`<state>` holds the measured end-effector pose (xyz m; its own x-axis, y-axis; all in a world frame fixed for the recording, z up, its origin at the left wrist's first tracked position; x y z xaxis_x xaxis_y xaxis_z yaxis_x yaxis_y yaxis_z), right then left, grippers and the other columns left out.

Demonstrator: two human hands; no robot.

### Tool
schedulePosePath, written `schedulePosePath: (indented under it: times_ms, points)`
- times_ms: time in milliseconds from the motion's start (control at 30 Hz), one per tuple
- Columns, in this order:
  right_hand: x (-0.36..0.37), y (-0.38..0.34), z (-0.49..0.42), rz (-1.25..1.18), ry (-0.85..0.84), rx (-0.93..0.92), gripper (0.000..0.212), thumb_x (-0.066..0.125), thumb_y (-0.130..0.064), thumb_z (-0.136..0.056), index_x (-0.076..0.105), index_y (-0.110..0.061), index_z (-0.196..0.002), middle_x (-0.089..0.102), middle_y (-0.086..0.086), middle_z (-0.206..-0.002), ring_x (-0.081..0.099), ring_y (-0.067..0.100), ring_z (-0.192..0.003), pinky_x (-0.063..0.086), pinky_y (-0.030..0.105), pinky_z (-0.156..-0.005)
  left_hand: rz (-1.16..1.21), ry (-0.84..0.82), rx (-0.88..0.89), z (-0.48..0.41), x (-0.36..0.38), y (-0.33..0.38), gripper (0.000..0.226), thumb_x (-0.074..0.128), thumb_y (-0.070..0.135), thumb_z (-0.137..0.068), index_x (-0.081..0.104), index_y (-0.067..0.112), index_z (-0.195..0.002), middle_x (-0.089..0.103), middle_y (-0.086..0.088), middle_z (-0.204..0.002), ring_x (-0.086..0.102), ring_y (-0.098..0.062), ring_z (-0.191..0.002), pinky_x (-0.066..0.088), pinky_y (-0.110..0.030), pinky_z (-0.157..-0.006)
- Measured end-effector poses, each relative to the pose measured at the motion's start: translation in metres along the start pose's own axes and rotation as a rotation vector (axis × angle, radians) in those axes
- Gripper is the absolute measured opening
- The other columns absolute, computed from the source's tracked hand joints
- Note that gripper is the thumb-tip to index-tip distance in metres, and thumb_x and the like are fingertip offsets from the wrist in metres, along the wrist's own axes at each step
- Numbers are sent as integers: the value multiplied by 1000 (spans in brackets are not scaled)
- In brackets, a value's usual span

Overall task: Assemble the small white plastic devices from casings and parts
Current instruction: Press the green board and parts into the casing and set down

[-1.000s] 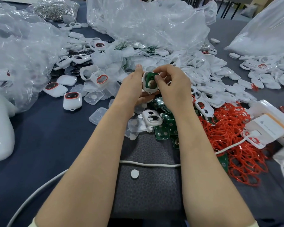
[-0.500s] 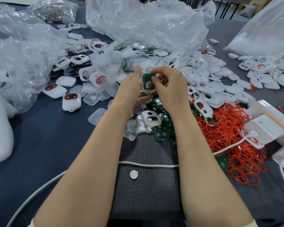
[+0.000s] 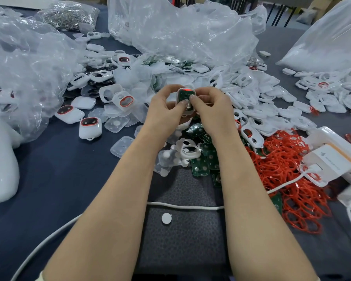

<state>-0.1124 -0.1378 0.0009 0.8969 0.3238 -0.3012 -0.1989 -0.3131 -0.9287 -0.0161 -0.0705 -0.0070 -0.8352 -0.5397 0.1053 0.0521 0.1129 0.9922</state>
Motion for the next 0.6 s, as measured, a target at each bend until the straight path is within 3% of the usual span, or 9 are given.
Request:
schedulePosePath:
  times_ms: [200, 467, 600]
  points:
    - [2, 2, 0, -180, -34, 90, 8, 62, -15, -91, 65, -15, -98, 69, 9, -90, 68, 23, -86, 57, 35, -78, -2, -44, 5, 0, 2, -4, 21, 53, 4, -96, 54, 17, -113, 72, -7, -82, 72, -16, -75, 59, -33, -78]
    - [9, 1, 1, -238, 76, 106, 6, 60, -7, -90, 64, -11, -90, 62, -1, -75, 62, 17, -76, 54, 31, -71, -3, -73, 44, 1, 5, -6, 27, 57, -2, -92, 55, 20, -108, 72, -12, -87, 71, -14, -73, 57, -25, -70]
    - [15, 0, 1, -249, 97, 118, 7, 59, -6, -90, 63, -5, -95, 61, 6, -79, 61, 24, -80, 54, 40, -76, -9, -53, 58, 1, 4, -6, 30, 53, -5, -92, 54, 23, -104, 70, -10, -82, 69, -13, -69, 58, -25, -70]
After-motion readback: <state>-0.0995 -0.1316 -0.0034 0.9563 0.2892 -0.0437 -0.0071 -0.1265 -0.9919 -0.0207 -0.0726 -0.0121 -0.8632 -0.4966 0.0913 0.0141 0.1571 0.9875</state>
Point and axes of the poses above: each hand's wrist, its own z-axis away from the middle knuckle, its own x-axis out of the palm, y = z × x, the point moved 1 cm from there along -z, towards the middle knuckle
